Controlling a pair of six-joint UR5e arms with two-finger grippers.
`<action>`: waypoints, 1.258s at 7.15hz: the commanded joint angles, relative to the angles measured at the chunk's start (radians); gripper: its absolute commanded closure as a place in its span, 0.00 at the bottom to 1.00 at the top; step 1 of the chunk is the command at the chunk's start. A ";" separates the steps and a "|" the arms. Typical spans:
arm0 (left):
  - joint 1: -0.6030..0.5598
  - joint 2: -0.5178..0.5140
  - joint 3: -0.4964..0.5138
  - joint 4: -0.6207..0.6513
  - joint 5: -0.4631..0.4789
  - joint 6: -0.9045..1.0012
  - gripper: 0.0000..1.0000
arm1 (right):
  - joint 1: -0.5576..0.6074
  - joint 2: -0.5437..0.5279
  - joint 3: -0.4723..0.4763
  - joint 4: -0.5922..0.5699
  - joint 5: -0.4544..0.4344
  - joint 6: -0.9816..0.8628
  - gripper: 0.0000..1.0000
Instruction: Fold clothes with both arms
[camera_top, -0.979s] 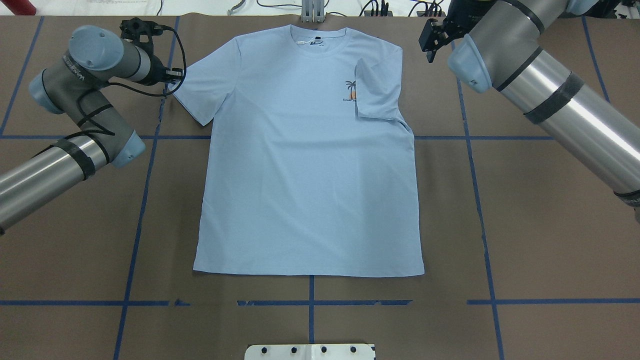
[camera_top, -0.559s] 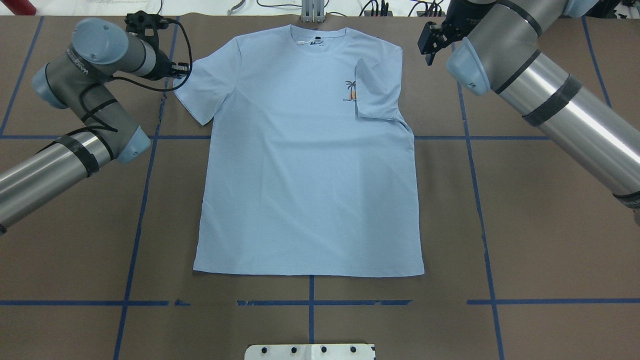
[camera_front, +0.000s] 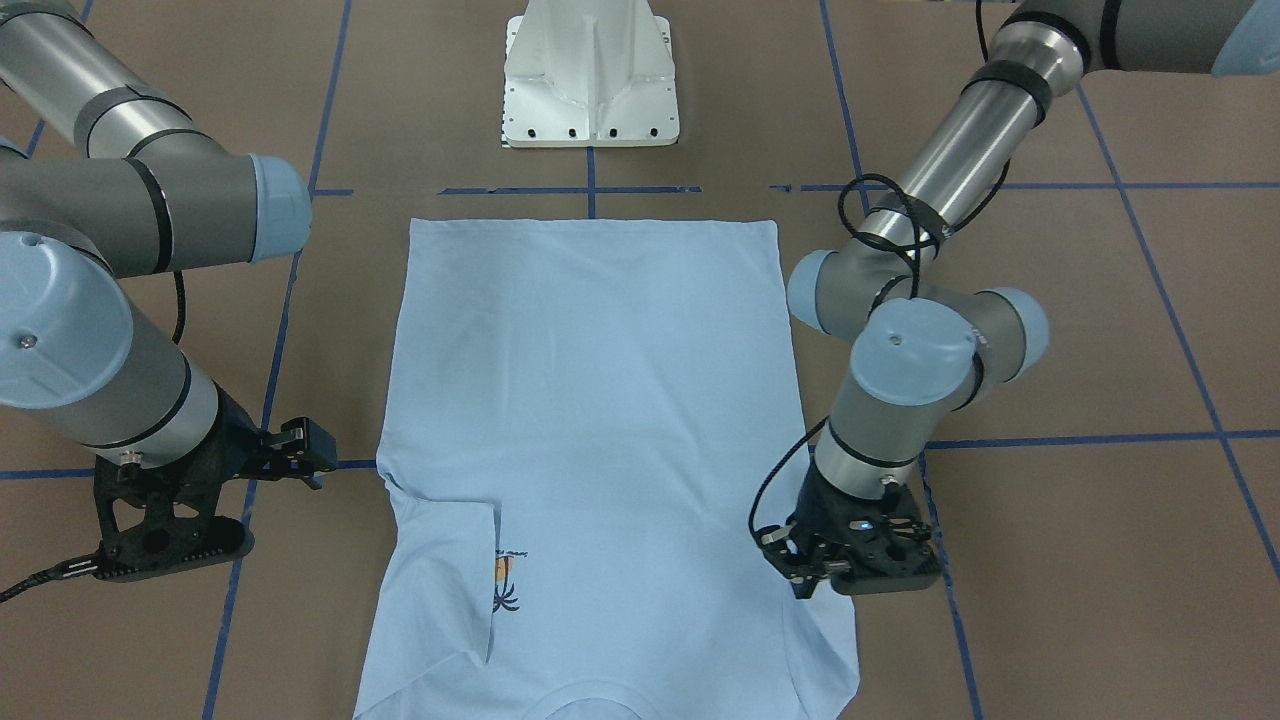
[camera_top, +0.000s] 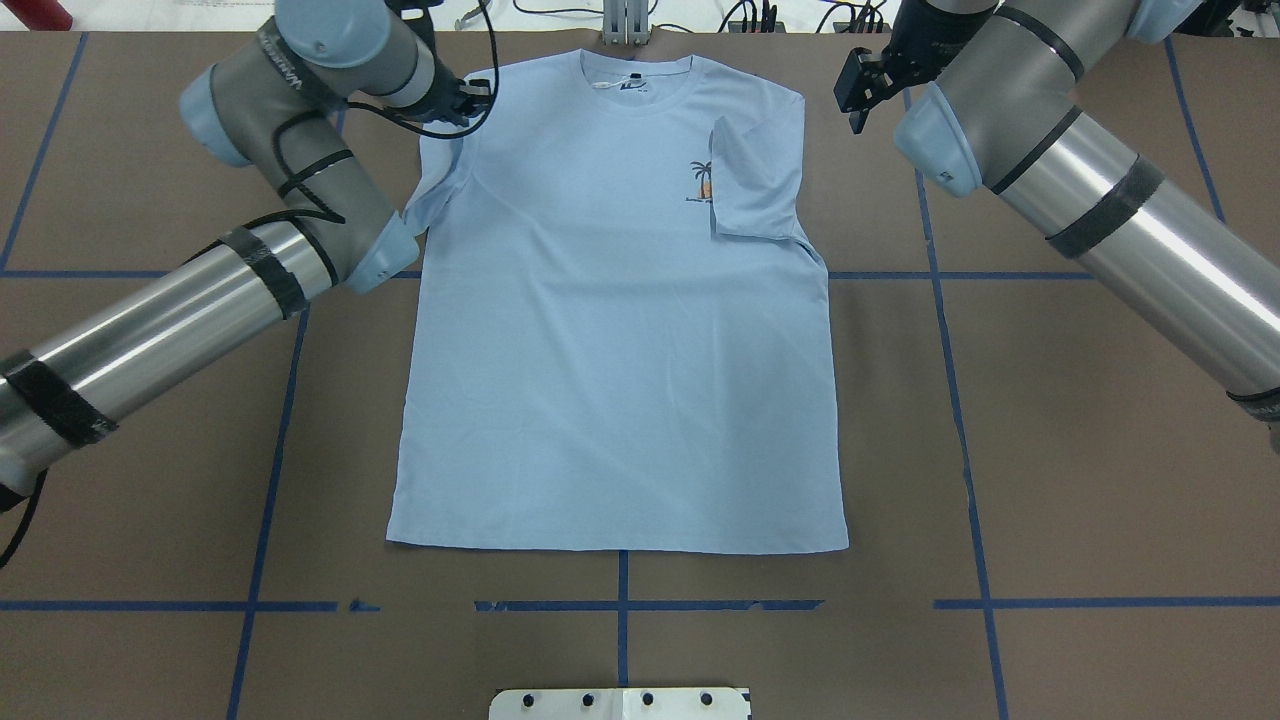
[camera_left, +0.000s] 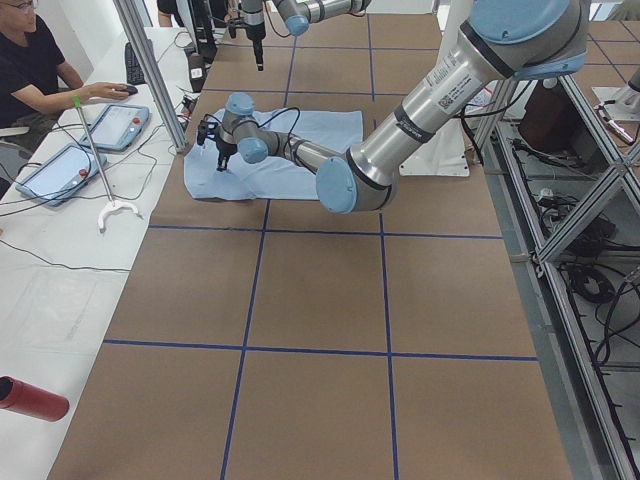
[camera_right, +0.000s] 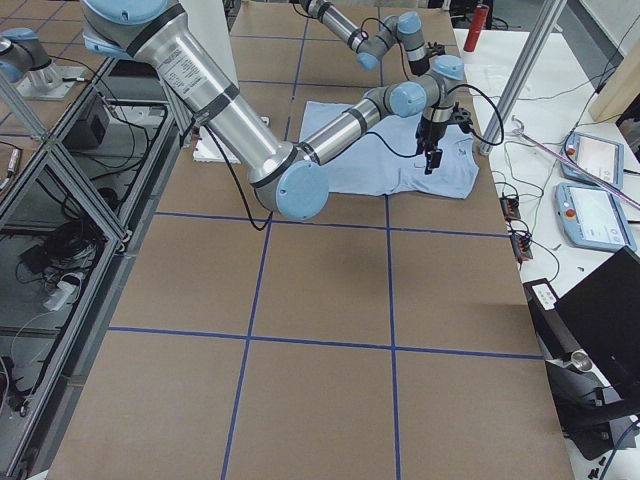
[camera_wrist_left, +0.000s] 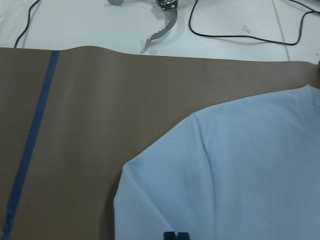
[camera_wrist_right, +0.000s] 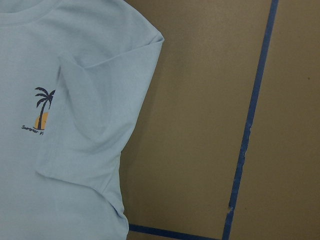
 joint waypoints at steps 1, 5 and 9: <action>0.054 -0.124 0.126 -0.009 0.007 -0.087 1.00 | -0.006 -0.001 0.000 0.003 0.000 0.006 0.00; 0.054 -0.127 0.192 -0.103 0.043 -0.087 1.00 | -0.037 -0.013 0.000 0.003 -0.015 0.026 0.00; 0.057 -0.127 0.179 -0.189 0.021 -0.073 0.00 | -0.037 -0.020 0.002 0.005 -0.012 0.024 0.00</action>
